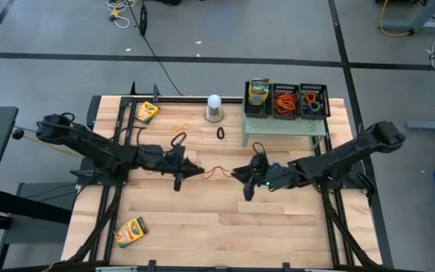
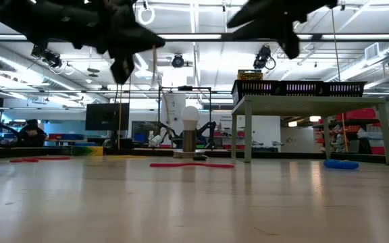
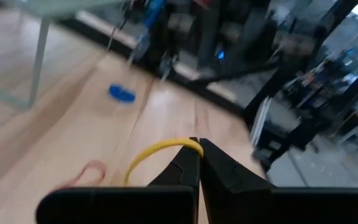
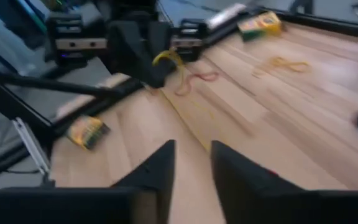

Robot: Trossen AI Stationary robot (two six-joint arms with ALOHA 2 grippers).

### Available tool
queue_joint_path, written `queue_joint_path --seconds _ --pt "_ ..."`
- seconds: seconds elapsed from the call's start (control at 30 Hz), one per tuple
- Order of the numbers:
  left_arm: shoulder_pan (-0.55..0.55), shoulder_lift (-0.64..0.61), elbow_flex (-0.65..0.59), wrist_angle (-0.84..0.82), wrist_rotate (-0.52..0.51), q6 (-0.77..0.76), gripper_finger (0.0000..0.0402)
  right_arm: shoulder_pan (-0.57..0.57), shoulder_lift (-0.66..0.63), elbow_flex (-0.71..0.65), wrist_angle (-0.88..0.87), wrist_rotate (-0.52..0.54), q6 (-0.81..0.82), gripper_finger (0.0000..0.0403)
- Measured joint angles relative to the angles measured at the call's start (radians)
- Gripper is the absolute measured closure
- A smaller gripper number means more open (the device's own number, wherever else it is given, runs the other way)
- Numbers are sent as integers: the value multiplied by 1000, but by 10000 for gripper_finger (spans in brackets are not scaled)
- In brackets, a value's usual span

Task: Pick & Place Office Desk Supplies
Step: Put the bottom yellow rubber band into the middle basket on the shelf

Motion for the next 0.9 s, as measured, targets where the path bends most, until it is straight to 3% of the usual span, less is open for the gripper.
queue_joint_path --seconds 0.3,0.5,0.57,0.73,0.9 --pt "87 0 0 112 76 31 399 -50 212 6 352 -5 -35 140" --pt "117 0 0 112 77 28 399 -137 340 128 373 -58 -120 83" --pt "124 0 0 113 77 28 399 -166 382 180 365 -106 -157 76" --pt "122 0 1 133 84 30 399 -215 444 246 302 -80 -172 84" --pt "123 0 1 146 129 28 399 -247 446 251 306 -89 -207 150"
